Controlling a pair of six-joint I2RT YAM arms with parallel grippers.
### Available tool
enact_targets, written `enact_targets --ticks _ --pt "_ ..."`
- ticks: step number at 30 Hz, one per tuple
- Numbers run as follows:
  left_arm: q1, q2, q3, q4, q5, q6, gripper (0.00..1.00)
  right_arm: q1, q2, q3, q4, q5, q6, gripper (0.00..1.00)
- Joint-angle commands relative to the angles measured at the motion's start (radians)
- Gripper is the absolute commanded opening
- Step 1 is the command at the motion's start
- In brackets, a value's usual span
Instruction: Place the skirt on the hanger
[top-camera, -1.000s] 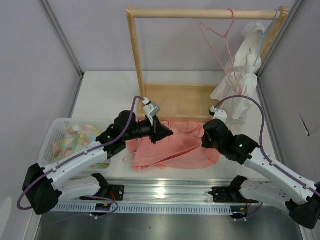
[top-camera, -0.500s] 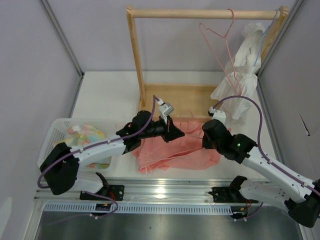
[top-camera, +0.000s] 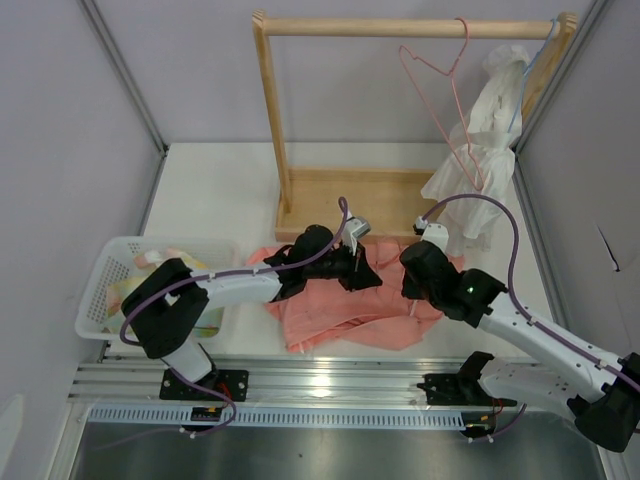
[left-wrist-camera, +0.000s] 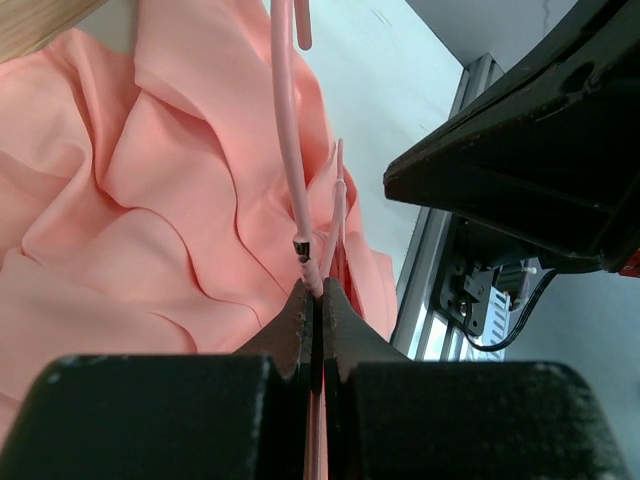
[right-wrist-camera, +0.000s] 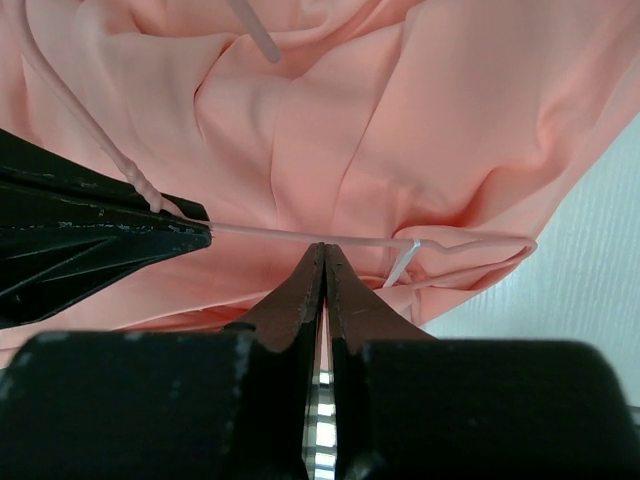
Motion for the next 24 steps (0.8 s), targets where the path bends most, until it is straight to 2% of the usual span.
enact_targets --ticks 1,3,4,10,24 --pt "-0.014 0.028 0.035 0.037 0.043 0.002 0.0 0.005 0.002 -0.007 0.037 0.025 0.011 0.14" --pt "-0.014 0.042 0.038 0.031 0.048 0.011 0.0 0.004 0.017 -0.001 0.049 0.025 0.011 0.22" --pt "-0.014 0.057 0.04 0.031 0.052 0.014 0.0 0.004 0.023 0.004 0.051 0.028 0.014 0.3" --pt "-0.016 0.093 0.049 0.014 0.052 0.024 0.0 0.004 0.033 0.05 0.099 0.025 0.019 0.47" --pt "-0.019 0.102 0.058 0.003 0.054 0.035 0.0 0.013 0.154 0.099 0.25 0.016 0.038 0.46"
